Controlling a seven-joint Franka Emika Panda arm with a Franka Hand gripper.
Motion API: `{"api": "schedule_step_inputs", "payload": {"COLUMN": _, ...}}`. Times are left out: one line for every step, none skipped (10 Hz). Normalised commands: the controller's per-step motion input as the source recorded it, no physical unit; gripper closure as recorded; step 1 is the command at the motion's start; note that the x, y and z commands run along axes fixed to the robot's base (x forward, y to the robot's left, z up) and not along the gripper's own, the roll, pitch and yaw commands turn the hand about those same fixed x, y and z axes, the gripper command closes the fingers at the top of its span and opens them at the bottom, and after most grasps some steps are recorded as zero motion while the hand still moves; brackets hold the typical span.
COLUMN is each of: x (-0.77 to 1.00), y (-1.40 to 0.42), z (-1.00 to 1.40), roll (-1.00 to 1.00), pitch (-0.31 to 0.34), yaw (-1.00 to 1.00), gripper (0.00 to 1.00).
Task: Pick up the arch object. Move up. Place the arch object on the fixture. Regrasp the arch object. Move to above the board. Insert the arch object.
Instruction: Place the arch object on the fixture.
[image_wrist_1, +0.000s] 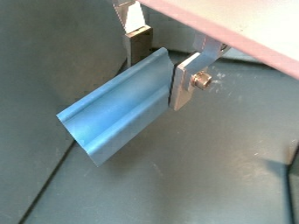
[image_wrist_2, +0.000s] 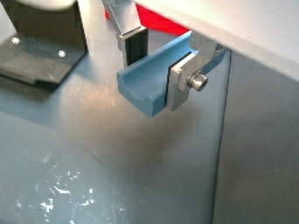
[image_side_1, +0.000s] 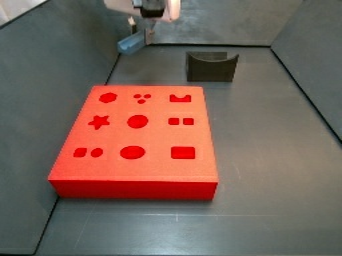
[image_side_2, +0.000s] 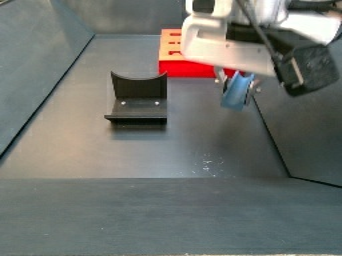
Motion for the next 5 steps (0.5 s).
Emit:
{"api": "schedule_step_inputs", "payload": {"x": -0.01, "y": 0.00, "z": 1.00, "roll": 0.02, "pitch": 0.016, "yaw": 0.00, "gripper": 1.00}}
{"api": "schedule_step_inputs", "payload": {"x": -0.02, "y": 0.00, "z": 1.00, "roll": 0.03, "pitch": 0.025, "yaw": -0.01, "gripper": 1.00}}
{"api": "schedule_step_inputs", "payload": {"x": -0.02, "y": 0.01, "z": 1.00, "roll": 0.04, "pitch": 0.034, "yaw": -0.01, "gripper": 1.00}}
{"api": "schedule_step_inputs", "payload": {"x": -0.03, "y": 0.01, "z": 1.00, "roll": 0.05, "pitch": 0.041, "yaw": -0.01, "gripper": 1.00}}
{"api": "schedule_step_inputs", "payload": {"x": -0.03, "y": 0.01, "z": 1.00, "roll": 0.06, "pitch": 0.049, "yaw": -0.01, "gripper": 1.00}}
